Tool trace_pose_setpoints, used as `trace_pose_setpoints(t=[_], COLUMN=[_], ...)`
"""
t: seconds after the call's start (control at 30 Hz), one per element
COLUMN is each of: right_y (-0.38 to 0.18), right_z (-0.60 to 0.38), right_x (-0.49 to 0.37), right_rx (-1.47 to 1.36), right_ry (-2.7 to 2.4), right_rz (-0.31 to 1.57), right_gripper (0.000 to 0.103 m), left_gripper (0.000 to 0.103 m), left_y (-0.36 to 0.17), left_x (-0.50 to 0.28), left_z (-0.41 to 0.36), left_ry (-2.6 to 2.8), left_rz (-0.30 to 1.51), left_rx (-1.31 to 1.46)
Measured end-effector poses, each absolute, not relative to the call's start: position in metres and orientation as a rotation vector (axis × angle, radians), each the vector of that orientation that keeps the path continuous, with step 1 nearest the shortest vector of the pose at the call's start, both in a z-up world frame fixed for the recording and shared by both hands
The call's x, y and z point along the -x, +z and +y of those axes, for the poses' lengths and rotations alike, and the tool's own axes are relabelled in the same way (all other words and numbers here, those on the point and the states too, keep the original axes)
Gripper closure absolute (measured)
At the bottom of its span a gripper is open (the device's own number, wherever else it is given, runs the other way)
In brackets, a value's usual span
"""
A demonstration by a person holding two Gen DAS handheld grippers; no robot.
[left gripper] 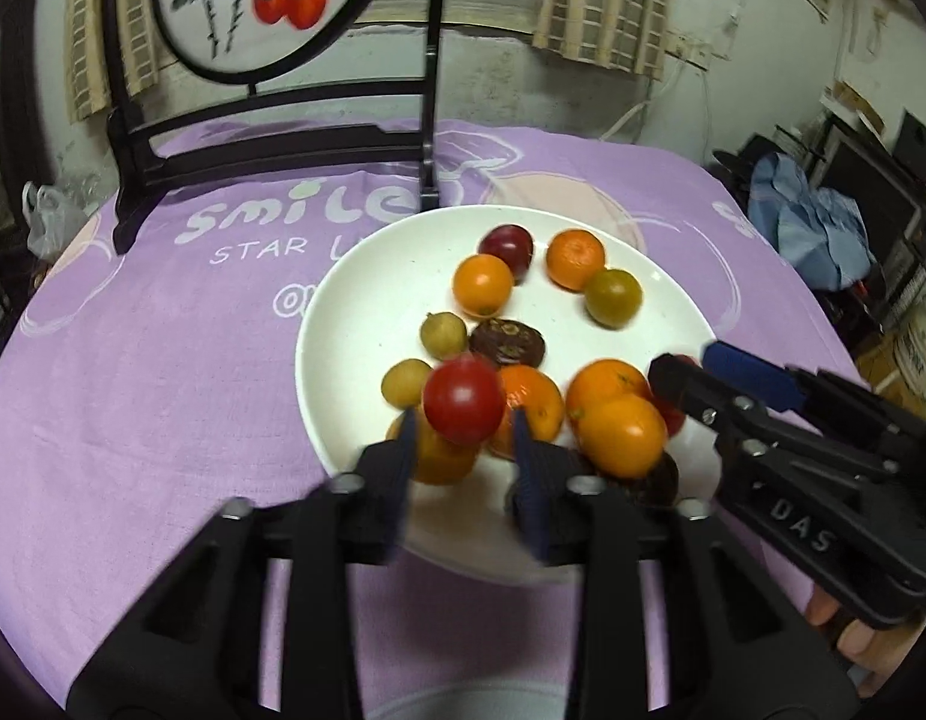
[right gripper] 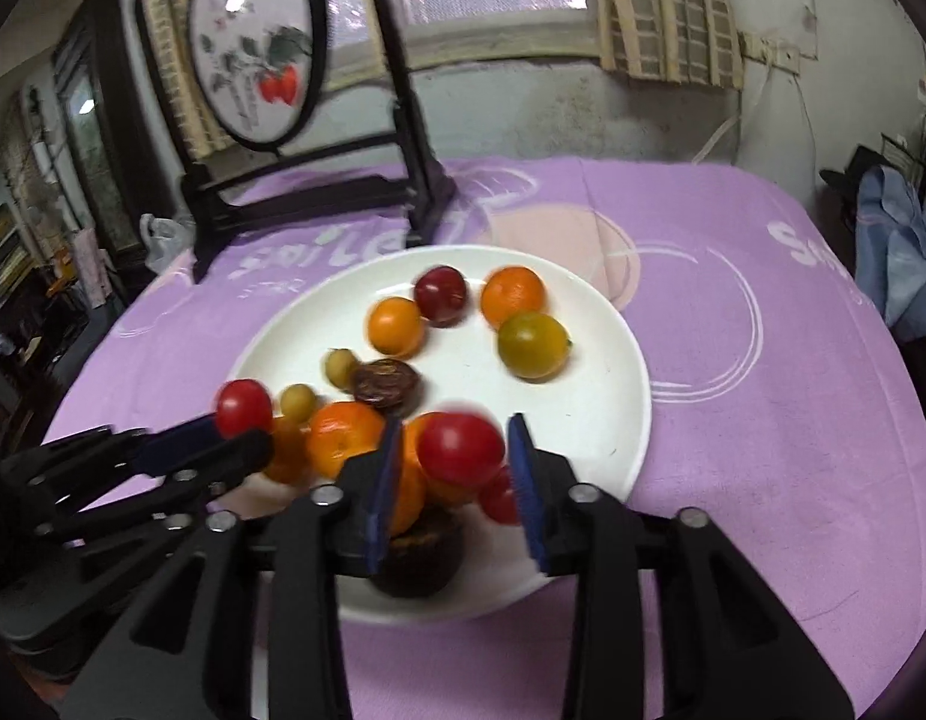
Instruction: Organize fruits
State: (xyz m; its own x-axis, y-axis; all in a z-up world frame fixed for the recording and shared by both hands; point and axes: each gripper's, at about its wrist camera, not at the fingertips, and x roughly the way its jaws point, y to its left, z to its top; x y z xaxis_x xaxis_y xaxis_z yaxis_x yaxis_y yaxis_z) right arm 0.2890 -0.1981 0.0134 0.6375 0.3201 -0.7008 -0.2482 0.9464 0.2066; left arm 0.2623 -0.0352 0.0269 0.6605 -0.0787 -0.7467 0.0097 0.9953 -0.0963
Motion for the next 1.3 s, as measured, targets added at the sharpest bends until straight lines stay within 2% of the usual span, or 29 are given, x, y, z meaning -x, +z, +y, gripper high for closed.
trace_pose_setpoints(t=[0.03, 0.07, 0.3, 0.37, 0.47, 0.53, 0.57, 0.9, 1.3], right_y=[0.014, 0.015, 0.018, 0.018, 0.017, 0.020, 0.022, 0.004, -0.012], right_z=[-0.200, -0.203, -0.214, -0.217, -0.221, -0.224, -0.226, -0.219, -0.206], right_x=[-0.289, -0.288, -0.260, -0.245, -0.222, -0.205, -0.194, -0.136, -0.119], right_rx=[-0.104, -0.111, -0.099, -0.103, -0.104, -0.106, -0.112, -0.046, 0.004], right_ry=[0.312, 0.310, 0.328, 0.336, 0.323, 0.314, 0.308, 0.290, 0.308], right_rz=[0.809, 0.795, 0.795, 0.803, 0.819, 0.794, 0.774, 0.804, 0.825], right_gripper=[0.044, 0.043, 0.043, 0.042, 0.032, 0.008, 0.005, 0.003, 0.001], left_gripper=[0.039, 0.034, 0.031, 0.018, 0.009, 0.009, 0.009, 0.009, 0.009], left_y=[0.028, 0.029, 0.029, 0.028, 0.026, 0.023, 0.022, 0.015, 0.008], left_x=[-0.262, -0.260, -0.241, -0.228, -0.206, -0.190, -0.184, -0.118, -0.098], left_z=[-0.034, -0.033, -0.029, -0.028, -0.028, -0.027, -0.026, -0.019, -0.014], left_ry=[-0.023, -0.009, -0.008, 0.004, 0.027, 0.017, 0.017, 0.057, 0.071], left_rz=[0.838, 0.821, 0.813, 0.804, 0.780, 0.785, 0.788, 0.780, 0.790], left_rx=[0.089, 0.089, 0.086, 0.075, 0.049, 0.049, 0.051, 0.030, 0.039])
